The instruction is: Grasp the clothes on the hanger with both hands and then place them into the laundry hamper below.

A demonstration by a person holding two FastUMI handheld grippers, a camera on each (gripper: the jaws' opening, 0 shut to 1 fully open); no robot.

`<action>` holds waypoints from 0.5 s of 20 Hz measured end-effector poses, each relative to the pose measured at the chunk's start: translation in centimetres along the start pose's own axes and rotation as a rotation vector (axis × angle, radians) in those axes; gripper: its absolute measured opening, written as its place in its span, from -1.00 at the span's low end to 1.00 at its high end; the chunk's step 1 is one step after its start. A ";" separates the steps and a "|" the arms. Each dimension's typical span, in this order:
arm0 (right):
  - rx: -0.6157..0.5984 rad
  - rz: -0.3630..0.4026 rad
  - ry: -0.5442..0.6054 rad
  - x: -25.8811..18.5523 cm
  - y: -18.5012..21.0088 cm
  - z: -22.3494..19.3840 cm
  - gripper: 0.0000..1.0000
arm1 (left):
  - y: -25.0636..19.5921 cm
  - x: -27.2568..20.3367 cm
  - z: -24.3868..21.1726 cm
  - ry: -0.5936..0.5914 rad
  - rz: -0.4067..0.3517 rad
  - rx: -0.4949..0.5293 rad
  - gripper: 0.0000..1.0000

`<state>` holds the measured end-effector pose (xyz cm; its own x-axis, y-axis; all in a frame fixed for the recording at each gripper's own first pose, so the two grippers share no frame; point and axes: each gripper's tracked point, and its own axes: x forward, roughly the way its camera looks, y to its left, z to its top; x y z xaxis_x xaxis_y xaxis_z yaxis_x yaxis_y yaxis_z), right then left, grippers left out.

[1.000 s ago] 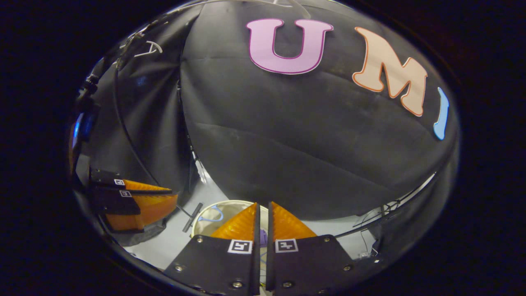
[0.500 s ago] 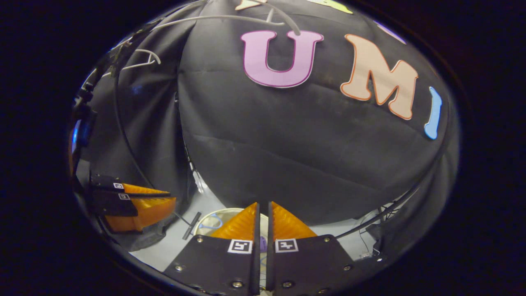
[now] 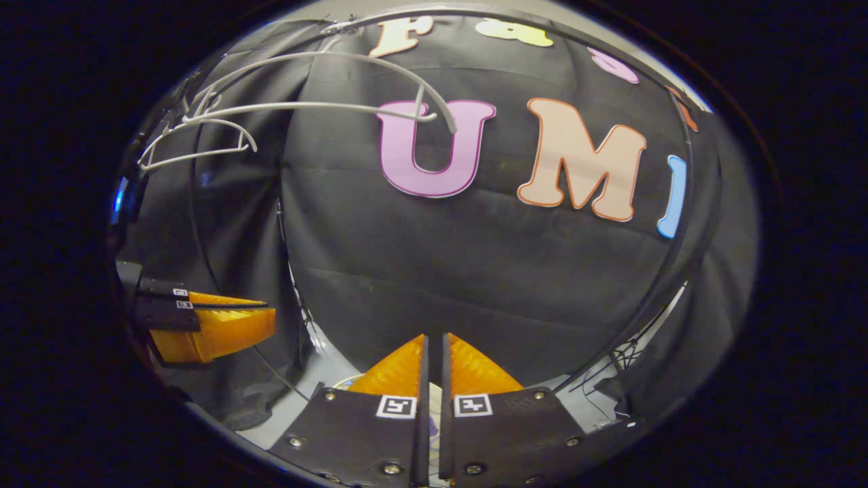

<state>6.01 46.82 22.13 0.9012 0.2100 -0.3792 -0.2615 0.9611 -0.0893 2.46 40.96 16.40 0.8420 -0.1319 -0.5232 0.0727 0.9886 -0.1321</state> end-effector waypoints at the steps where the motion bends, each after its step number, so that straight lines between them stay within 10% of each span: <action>1: -0.003 -0.014 -0.009 -0.9 0.1 0.3 -0.88 | -0.5 -0.7 0.3 -0.012 -0.014 0.005 -0.81; 10: 0.010 -0.081 -0.139 -9.8 0.1 3.9 -0.87 | -4.7 -7.2 3.7 -0.151 -0.126 0.081 -0.81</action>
<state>-1.46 45.55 29.45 0.9585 0.1543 -0.2396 -0.1836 0.9774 -0.1051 -2.00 37.57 23.86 0.8936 -0.2482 -0.3741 0.2202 0.9685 -0.1167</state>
